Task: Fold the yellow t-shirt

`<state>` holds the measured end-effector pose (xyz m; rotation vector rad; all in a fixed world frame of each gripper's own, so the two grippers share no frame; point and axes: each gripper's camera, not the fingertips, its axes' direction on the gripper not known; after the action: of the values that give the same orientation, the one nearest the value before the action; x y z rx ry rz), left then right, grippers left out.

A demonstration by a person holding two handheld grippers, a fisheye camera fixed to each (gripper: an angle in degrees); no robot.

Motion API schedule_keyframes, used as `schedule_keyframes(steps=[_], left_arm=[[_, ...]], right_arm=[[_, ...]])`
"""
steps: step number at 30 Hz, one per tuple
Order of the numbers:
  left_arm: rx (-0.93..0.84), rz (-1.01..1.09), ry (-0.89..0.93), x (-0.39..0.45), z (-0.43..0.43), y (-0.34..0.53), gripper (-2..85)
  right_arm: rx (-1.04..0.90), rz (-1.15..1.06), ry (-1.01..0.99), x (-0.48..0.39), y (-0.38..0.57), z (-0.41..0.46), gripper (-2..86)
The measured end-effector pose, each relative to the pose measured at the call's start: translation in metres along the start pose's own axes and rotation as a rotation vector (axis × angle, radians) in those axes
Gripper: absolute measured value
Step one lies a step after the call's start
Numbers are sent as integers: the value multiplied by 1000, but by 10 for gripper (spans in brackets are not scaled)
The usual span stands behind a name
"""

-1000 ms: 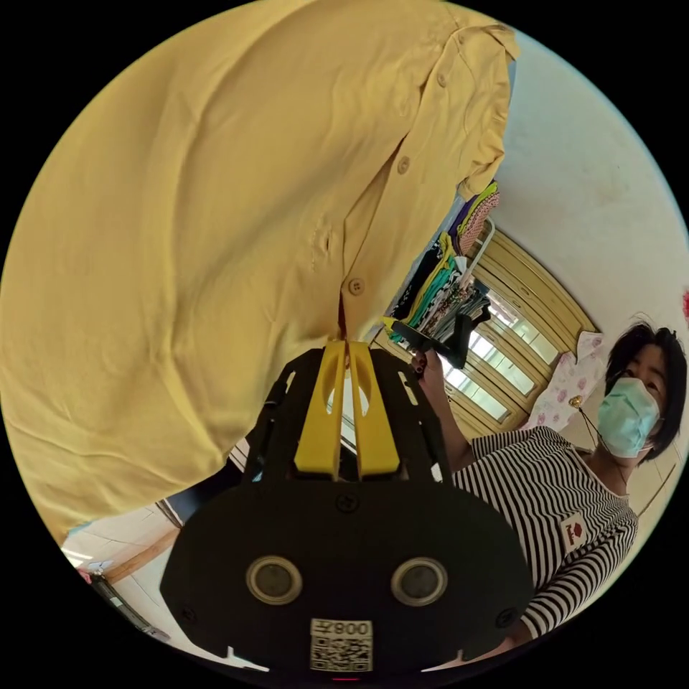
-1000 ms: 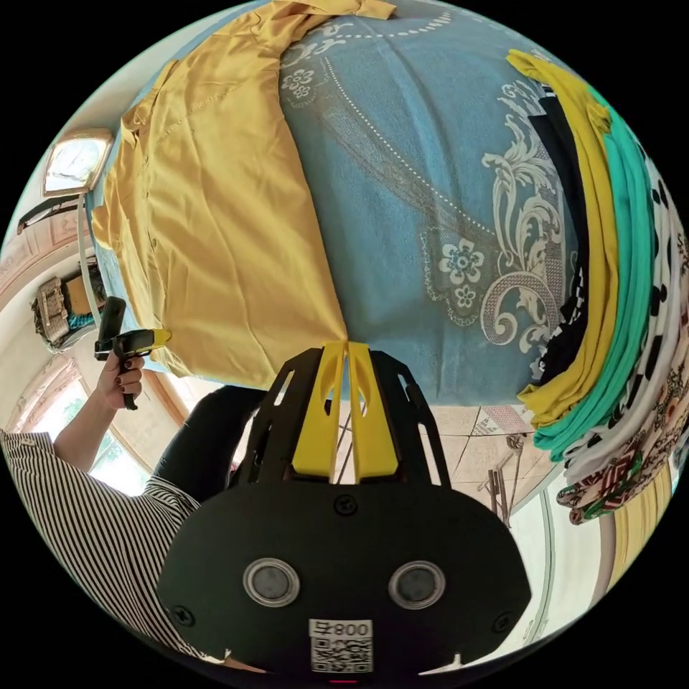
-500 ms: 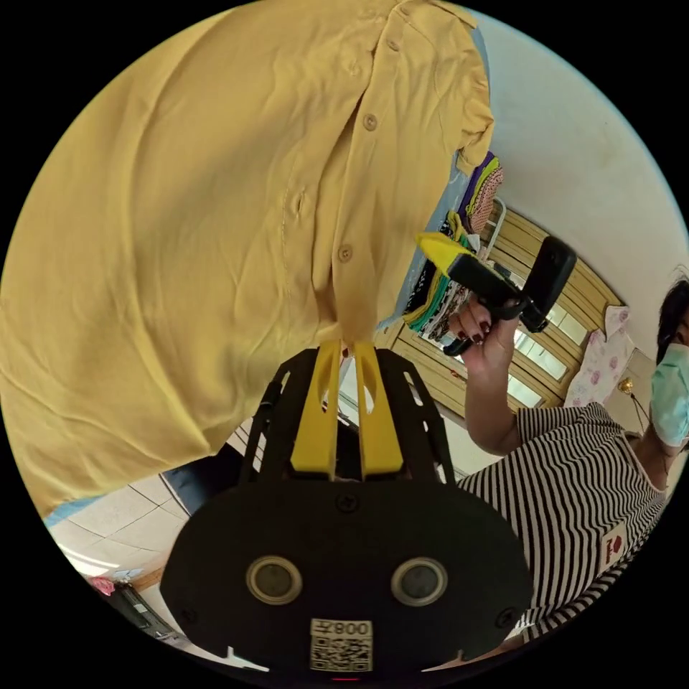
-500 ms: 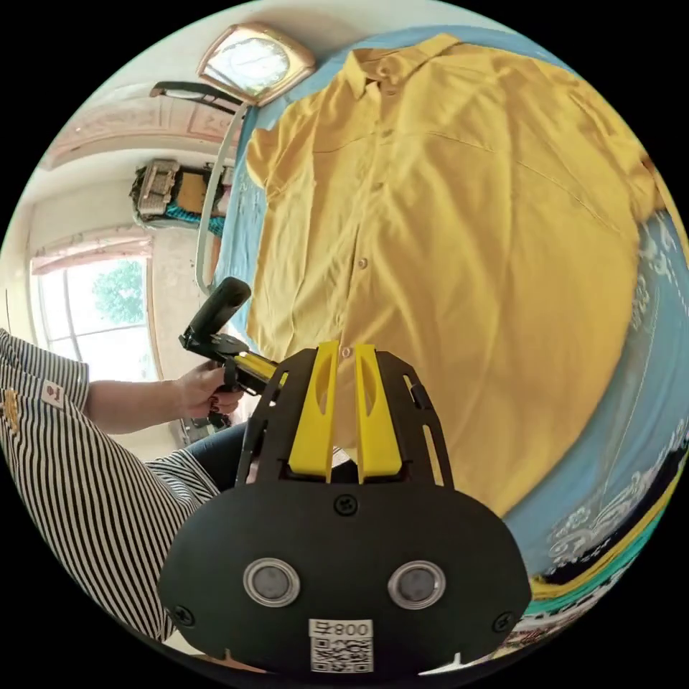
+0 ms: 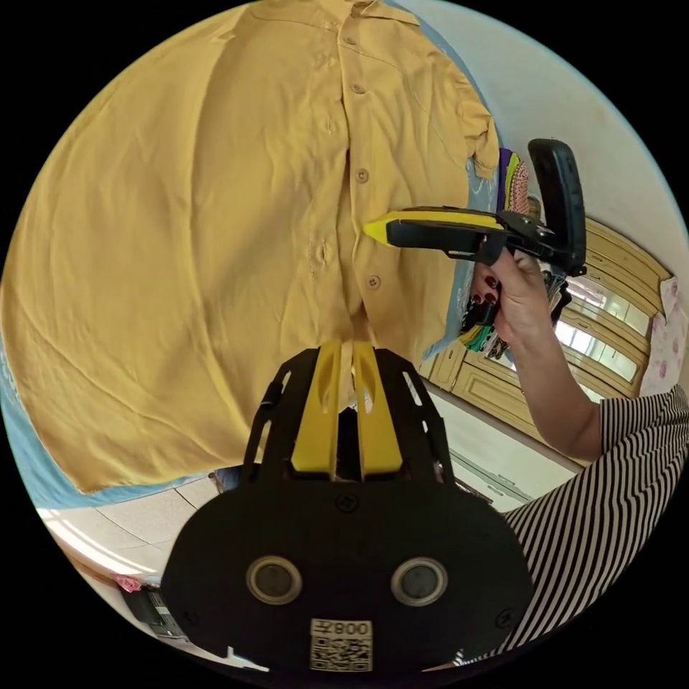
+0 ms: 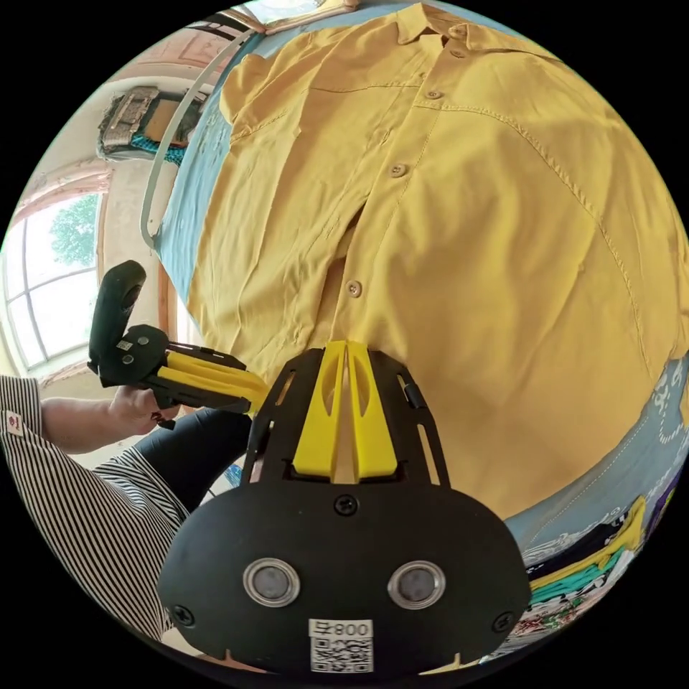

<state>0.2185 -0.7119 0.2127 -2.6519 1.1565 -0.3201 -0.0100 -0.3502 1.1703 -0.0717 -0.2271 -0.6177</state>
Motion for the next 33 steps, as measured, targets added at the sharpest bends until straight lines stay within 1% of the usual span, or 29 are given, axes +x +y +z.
schedule_keyframes(steps=[5, 8, 10, 11, 14, 19, 22, 26, 31, 33], left_arm=[[56, 33, -126, 14, 0, 0, 20], [13, 52, -180, 18, 17, -5, 13], [16, 63, -230, 21, 23, -4, 9], [13, 76, -233, 23, 25, -4, 7], [14, 78, -205, 23, 27, 0, 4], [66, 99, -120, 32, 20, 5, 2], [107, 136, -137, 42, 13, 5, 3], [48, 111, -146, 35, 20, 6, 6], [82, 122, -114, 31, 9, 29, 15], [93, 122, -119, 30, 4, 31, 17]], right_arm=[[20, 12, 14, 6, 2, 4, 5], [-2, -30, 69, -6, -4, 15, 7], [-10, -51, 108, -11, -7, 18, 10], [-9, -53, 108, -11, -9, 20, 14], [-38, -29, 26, -4, -14, 20, 33], [33, -6, 26, -11, -23, 8, 61], [34, -28, 33, -19, -32, 9, 65], [12, -43, 6, -26, -34, 14, 66], [2, -21, -26, -29, -14, 18, 63], [26, 8, -3, -27, -13, 16, 63]])
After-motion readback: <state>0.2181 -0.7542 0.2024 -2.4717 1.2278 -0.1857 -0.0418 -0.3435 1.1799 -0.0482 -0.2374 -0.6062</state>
